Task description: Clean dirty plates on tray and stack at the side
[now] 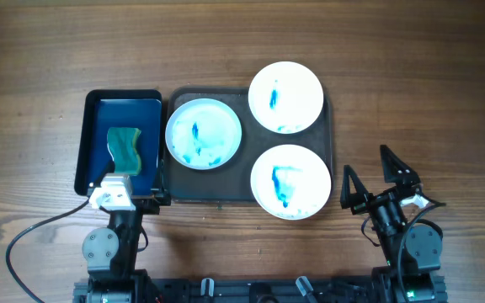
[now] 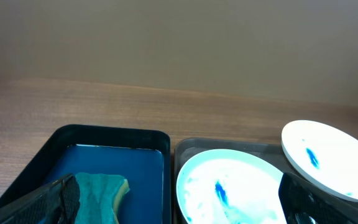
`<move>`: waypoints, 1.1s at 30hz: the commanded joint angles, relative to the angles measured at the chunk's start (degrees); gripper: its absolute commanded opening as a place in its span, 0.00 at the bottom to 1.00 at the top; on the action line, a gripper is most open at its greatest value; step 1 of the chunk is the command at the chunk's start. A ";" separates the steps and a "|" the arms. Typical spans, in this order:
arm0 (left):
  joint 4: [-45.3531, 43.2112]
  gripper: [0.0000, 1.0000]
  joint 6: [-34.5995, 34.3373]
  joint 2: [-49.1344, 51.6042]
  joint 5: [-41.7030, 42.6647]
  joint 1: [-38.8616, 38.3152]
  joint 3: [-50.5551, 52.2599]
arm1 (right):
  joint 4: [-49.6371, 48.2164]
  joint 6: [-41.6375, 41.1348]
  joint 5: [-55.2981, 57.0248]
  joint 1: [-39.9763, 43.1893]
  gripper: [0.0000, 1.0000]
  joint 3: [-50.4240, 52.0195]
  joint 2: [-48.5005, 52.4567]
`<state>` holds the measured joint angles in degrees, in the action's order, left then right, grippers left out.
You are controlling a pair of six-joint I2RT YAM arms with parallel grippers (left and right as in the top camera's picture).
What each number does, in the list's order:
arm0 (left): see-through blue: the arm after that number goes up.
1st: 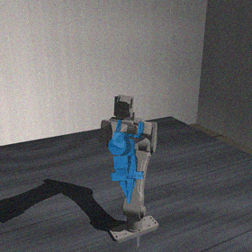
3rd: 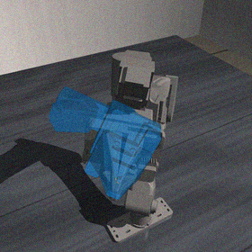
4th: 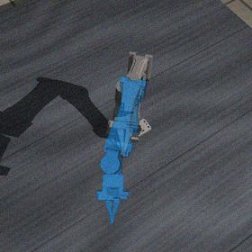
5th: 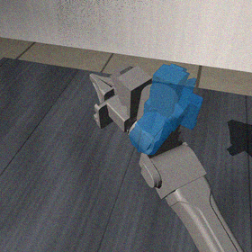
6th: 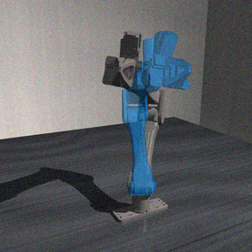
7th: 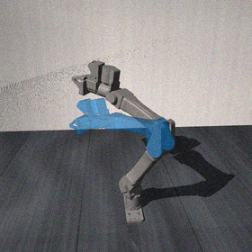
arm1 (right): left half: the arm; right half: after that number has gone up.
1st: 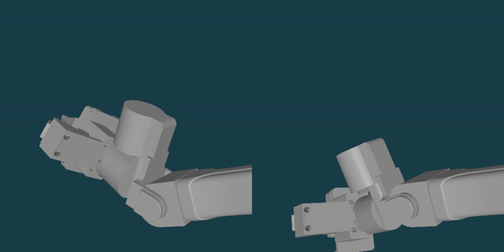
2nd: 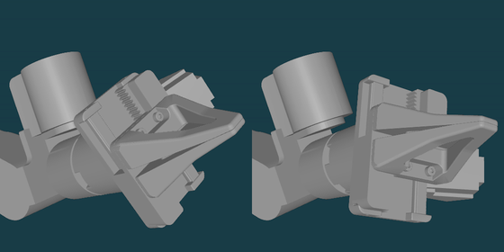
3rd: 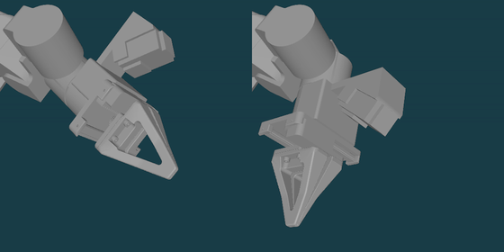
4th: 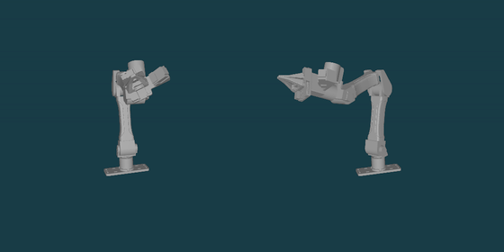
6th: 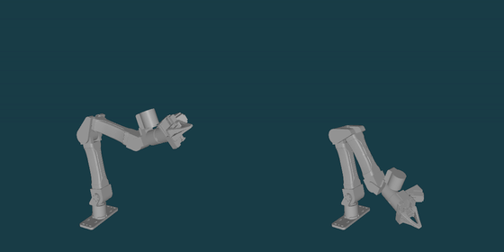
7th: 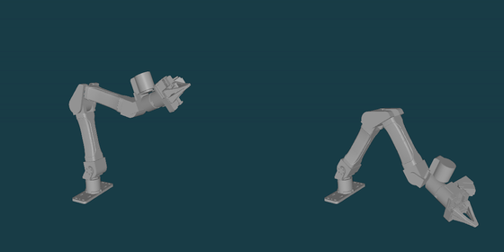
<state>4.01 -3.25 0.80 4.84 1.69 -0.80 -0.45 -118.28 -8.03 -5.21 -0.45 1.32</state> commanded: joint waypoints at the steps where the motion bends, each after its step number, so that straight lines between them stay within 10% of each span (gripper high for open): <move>1: -0.17 1.00 1.07 -0.26 1.31 -0.09 0.46 | 0.09 -0.37 2.89 -0.20 1.00 0.15 0.35; 33: -0.31 1.00 -0.17 -0.26 2.38 -0.09 0.46 | 0.31 -0.39 5.46 -0.20 1.00 0.15 0.35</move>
<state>3.81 -3.31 0.80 6.79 1.69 -0.80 -0.08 -118.28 -3.77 -5.21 -0.45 1.34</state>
